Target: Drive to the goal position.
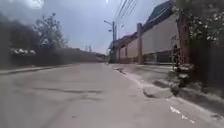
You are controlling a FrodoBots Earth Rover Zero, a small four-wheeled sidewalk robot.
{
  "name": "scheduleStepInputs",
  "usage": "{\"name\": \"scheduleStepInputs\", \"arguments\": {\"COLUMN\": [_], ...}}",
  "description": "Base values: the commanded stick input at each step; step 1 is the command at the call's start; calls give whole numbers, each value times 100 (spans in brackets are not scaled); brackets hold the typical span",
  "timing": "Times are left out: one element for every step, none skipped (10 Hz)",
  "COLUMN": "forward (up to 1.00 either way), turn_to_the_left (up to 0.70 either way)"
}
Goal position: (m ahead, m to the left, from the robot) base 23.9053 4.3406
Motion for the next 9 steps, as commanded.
{"name": "scheduleStepInputs", "arguments": {"forward": [70,70,70,70,70,70,70,70,70], "turn_to_the_left": [0,0,0,0,0,0,0,0,0]}}
